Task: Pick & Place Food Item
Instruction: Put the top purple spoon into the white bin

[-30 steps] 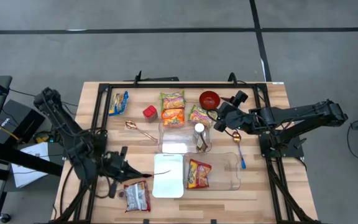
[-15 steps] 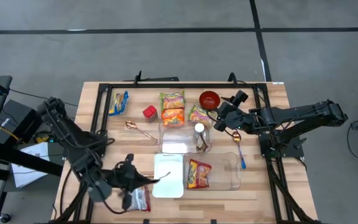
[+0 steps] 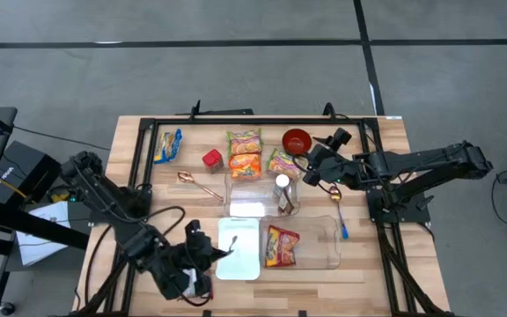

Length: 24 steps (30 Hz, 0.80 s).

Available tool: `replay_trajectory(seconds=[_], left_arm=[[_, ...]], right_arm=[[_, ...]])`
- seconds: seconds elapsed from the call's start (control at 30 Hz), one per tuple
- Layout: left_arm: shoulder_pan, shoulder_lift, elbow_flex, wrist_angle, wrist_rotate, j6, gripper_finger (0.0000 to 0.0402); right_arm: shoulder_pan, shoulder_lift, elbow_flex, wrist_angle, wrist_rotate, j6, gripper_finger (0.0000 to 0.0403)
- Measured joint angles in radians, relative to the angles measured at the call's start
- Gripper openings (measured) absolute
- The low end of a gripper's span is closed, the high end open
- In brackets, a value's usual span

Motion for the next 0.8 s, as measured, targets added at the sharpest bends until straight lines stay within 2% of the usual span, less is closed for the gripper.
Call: replay_trajectory(seconds=[0.43, 0.8], left_arm=[[0.089, 0.077, 0.002, -0.039, 0.102, -0.030, 0.0000], [0.111, 0.076, 0.002, -0.054, 0.113, -0.029, 0.0000]], right_arm=[[0.000, 0.000, 0.000, -0.001, -0.005, 0.000, 0.0221], [0.000, 0.000, 0.000, -0.001, -0.007, 0.001, 0.0221]])
